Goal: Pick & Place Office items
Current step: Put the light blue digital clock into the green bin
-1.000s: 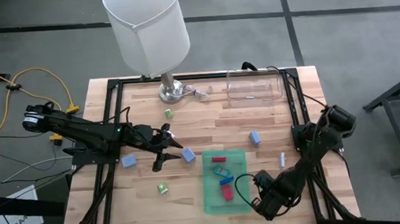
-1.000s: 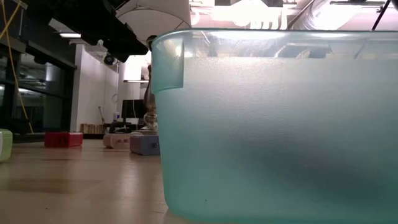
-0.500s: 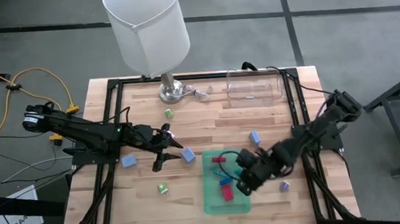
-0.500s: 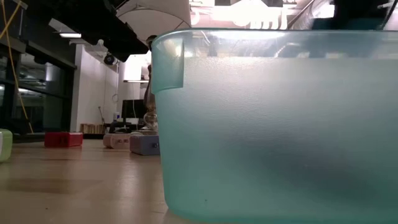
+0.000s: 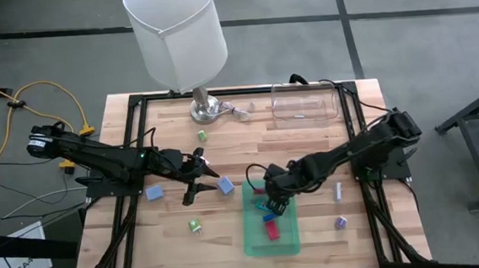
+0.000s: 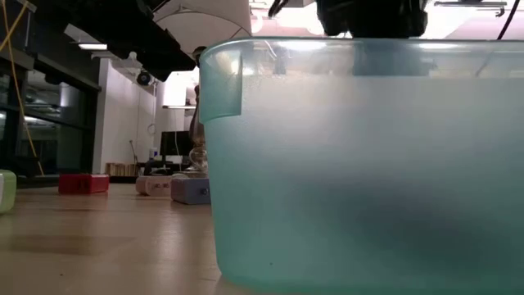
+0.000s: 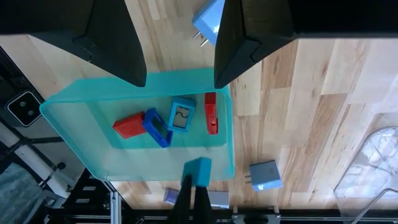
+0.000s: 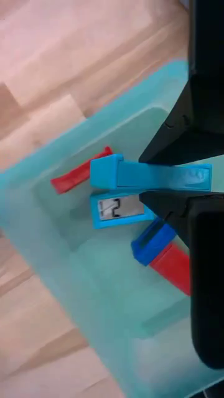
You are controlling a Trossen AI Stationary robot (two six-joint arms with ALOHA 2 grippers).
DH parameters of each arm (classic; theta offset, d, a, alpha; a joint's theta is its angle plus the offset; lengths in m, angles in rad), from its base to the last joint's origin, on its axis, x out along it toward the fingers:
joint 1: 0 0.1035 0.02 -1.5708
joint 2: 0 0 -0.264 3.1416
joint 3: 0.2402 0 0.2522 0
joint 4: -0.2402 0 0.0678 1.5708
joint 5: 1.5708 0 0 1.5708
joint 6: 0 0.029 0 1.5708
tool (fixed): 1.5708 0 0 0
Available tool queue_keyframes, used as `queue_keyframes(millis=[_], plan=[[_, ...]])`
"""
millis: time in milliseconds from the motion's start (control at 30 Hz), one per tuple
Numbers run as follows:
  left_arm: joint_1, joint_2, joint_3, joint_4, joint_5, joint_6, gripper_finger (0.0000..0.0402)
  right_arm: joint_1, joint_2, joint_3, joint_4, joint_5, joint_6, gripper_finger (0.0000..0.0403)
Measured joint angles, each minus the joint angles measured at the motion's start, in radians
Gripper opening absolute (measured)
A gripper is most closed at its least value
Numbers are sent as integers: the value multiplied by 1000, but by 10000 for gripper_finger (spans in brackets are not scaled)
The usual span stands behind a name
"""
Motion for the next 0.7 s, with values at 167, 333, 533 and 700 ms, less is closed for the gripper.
queue_keyframes(millis=[167, 333, 533, 700], plan=[[0, 0, 0, 2, 0, 0, 184, 1, 50, 0, -2, -54, 14, 45], [0, 0, 0, 8, 0, 0, 184, 8, 80, 0, -27, -56, 44, 45], [0, 0, 0, 14, 0, 0, 184, 5, 119, 0, -38, -73, 43, 45], [0, 0, 0, 19, 0, 0, 184, -1, 138, 0, -39, -77, 28, 45]])
